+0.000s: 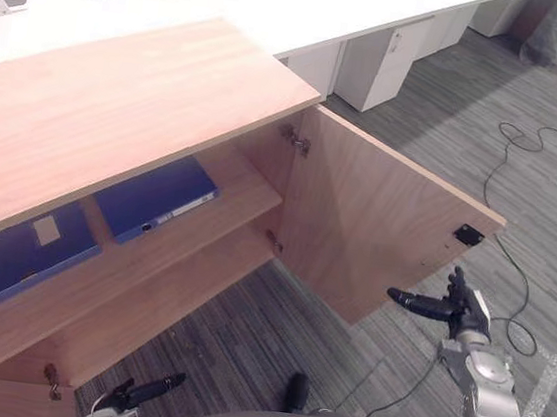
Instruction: Walk over to the cabinet, pick up the folder, carry it to the office cabinet, place the folder inside the office cabinet, then close the office cabinet door
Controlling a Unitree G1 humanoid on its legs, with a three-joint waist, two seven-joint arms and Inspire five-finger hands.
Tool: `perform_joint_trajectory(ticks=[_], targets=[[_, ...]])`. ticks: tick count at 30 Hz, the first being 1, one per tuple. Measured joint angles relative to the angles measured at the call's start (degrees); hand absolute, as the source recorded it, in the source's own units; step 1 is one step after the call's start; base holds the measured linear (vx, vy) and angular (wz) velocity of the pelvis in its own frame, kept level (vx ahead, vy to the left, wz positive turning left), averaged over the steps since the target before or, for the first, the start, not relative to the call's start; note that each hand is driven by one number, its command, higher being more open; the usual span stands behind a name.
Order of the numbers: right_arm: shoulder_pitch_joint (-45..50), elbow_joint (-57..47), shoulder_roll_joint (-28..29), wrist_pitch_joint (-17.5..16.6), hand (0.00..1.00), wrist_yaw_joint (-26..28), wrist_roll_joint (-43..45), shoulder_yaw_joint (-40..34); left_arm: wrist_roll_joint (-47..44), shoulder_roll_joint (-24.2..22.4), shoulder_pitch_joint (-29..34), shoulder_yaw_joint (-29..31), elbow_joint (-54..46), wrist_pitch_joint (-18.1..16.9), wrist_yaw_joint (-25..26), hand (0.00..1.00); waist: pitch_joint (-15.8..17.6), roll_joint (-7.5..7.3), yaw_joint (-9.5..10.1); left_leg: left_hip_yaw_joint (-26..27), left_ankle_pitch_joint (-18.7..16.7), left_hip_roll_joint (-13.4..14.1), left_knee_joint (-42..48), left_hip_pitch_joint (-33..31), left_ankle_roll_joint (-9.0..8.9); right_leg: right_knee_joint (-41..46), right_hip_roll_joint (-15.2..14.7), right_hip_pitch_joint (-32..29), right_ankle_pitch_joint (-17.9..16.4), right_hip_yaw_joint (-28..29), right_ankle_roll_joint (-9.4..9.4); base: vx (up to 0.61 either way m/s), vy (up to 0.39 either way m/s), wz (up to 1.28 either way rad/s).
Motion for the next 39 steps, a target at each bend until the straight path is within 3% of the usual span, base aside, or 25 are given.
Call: perform_joint_trajectory(ticks=[13, 16, 20, 25, 30, 34, 39], targets=[[-1.8, -1.6, -9.2, 0.0, 1.00, -0.6, 0.2, 8.3, 0.3, 1.5, -0.3, 1.5, 1.6, 0.0, 0.0, 1.00, -0.1, 1.46, -1.62, -1.4, 0.1, 0.0, 0.8, -0.1, 0.03, -0.1, -0.2, 0.4, -0.2, -0.3, -0.07, -0.03, 0.092, 0.00], [-2.2, -1.7, -15.7, 0.0, 1.00, 1.1, 2.8, 15.2, 0.3, 1.5, -0.2, 0.8, 2.8, 0.0, -0.1, 1.00, -0.1, 1.95, -2.42, -1.4, 0.1, 0.0, 0.9, -0.2, 0.03, -0.1, -0.2, 0.2, -0.5, -0.2, -0.20, -0.07, 0.068, -0.03], [-2.9, -8.2, -33.1, 0.9, 1.00, 8.5, 6.7, 31.4, 0.3, 1.9, 0.1, -0.8, 4.9, -0.1, -1.9, 1.00, -0.1, 1.90, -4.19, -1.3, 0.1, 0.5, 1.1, -1.0, 0.02, -0.1, 0.5, -0.8, -0.5, 0.6, -0.16, -0.06, 0.046, -0.13], [-3.2, -18.9, -40.8, 1.2, 1.00, 20.5, 6.9, 40.3, 2.3, 2.1, -0.3, -0.7, 5.7, -0.2, -3.2, 1.00, -0.5, 0.86, -4.81, -0.8, 0.1, 1.2, 1.5, -1.2, -0.01, 0.0, 2.1, -1.8, 0.0, 2.3, -0.70, -0.05, 0.017, -0.23], [-4.9, -30.3, -38.7, 1.1, 1.00, 26.5, 10.1, 47.4, 2.3, 1.9, -2.5, -0.7, 5.7, -0.8, -3.5, 1.00, -1.2, -0.22, -4.12, -0.5, 0.1, 1.4, 1.8, -2.3, 0.02, 0.0, 3.0, -3.1, 0.2, 3.3, -0.60, -0.06, 0.042, -0.13], [-9.6, -37.9, -32.1, -2.4, 1.00, 27.6, 15.6, 53.3, 2.3, 1.8, -3.0, -0.5, 5.6, -1.2, -3.3, 1.00, -2.3, -0.79, -2.43, -1.3, 0.1, 1.8, 1.9, -3.2, 0.01, 0.0, 3.5, -3.9, 0.2, 3.3, -0.62, -0.02, 0.080, 0.00], [-15.7, -40.2, -29.8, -5.7, 1.00, 27.7, 17.9, 56.3, 2.4, 1.6, -2.4, -0.5, 5.6, -1.2, -3.0, 1.00, -3.5, -1.73, -0.77, -3.3, 0.3, 2.4, 2.8, -4.1, -1.05, 0.0, 3.4, -3.4, 0.8, 1.6, -1.51, 0.06, 0.139, 0.19]])
